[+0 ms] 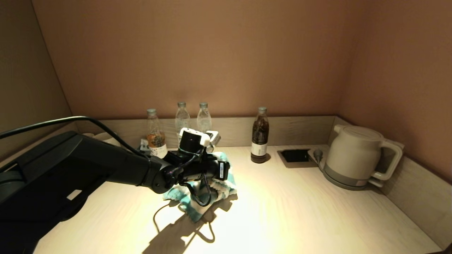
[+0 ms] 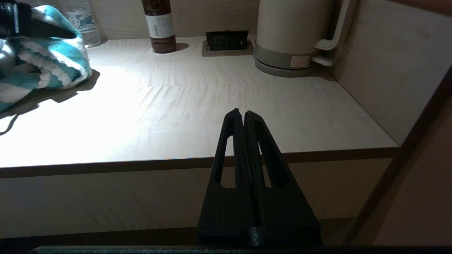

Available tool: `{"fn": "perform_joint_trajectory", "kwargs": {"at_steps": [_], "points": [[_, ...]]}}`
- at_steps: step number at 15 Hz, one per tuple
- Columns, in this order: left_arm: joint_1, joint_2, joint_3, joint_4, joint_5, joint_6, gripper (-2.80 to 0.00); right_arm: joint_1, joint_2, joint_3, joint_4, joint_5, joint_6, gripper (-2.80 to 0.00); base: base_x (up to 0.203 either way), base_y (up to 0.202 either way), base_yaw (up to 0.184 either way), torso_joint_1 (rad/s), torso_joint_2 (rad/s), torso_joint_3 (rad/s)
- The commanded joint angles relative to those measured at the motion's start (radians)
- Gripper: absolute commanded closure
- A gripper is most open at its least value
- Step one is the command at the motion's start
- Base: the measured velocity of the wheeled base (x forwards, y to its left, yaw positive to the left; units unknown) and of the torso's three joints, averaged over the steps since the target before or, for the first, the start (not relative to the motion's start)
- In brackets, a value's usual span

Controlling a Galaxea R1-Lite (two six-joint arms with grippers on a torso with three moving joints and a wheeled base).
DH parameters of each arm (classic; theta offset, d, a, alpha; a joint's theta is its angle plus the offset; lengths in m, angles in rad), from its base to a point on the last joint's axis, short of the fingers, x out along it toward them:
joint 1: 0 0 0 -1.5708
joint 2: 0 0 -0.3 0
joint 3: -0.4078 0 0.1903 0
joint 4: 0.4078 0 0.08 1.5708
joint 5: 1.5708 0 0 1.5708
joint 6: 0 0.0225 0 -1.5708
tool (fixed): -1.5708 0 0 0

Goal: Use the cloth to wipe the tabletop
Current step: Sweep the stains on the table

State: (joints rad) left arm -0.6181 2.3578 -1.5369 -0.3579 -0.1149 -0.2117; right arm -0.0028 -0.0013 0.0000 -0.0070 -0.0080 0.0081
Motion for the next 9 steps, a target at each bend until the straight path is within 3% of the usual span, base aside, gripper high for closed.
{"fn": "perform_joint_trajectory", "kwargs": {"at_steps": [1,5,9], "points": [[0.007,0.059,-0.041,0.008,0.002,0.003,0.00,0.000,0.001,0.000,-0.001,0.000,0.001,0.00,0.000,0.000,0.000,0.000,0.00,0.000],[0.051,0.170,-0.150,0.041,0.039,0.066,0.00,0.000,0.001,0.000,-0.001,0.000,0.001,0.00,0.000,0.000,0.000,0.000,0.00,0.000],[0.084,0.207,-0.247,0.115,0.050,0.068,0.00,0.000,0.001,0.000,-0.001,0.000,0.001,0.00,0.000,0.000,0.000,0.000,0.00,0.000]]}}
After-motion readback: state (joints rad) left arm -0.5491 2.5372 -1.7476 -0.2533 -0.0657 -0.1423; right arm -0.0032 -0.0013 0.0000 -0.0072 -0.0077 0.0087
